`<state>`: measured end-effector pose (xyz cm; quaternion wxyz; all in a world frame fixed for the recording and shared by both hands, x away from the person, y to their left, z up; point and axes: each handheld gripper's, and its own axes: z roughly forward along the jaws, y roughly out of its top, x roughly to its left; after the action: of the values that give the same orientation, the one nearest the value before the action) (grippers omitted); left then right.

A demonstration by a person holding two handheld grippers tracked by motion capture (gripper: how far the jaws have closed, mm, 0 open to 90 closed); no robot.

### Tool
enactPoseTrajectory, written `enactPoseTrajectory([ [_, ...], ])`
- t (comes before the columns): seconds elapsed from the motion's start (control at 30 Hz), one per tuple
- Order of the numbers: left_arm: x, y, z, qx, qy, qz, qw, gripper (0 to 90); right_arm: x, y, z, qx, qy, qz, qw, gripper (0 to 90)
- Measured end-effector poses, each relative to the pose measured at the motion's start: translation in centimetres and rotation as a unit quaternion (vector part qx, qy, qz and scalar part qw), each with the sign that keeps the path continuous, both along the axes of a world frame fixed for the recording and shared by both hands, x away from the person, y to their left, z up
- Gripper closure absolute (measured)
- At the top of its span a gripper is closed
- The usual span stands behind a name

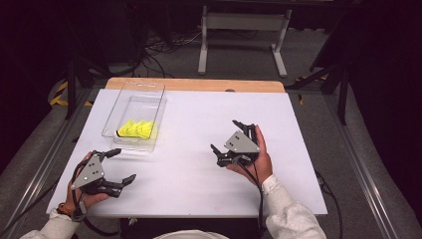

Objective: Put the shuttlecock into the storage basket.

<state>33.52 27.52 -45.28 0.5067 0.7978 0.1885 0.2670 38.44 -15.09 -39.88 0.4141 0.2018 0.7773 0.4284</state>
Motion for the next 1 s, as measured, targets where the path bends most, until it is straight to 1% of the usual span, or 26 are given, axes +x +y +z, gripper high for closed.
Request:
enactPoseTrajectory([
  [0.13, 0.0, 0.0, 0.0, 0.0, 0.0, -0.001, 1.0, 7.1, -0.3, -0.3, -0.2, 0.0, -0.001, 0.002, 1.0, 3.5],
  [0.37, 0.0, 0.0, 0.0, 0.0, 0.0, 0.0, 1.0, 7.1, -0.8, -0.6, -0.8, -0.009, 0.0, 0.003, 1.0, 3.5],
  [0.8, 0.0, 0.0, 0.0, 0.002, -0.003, 0.0, 1.0, 7.1, -1.4, -1.3, -1.6, -0.006, 0.004, 0.008, 0.9999, 3.5],
  [1.0, 0.0, -0.1, 0.0, 0.002, -0.003, 0.0, 1.0, 7.1, -1.7, -1.6, -2.0, -0.009, 0.005, 0.006, 0.9999, 3.5],
])
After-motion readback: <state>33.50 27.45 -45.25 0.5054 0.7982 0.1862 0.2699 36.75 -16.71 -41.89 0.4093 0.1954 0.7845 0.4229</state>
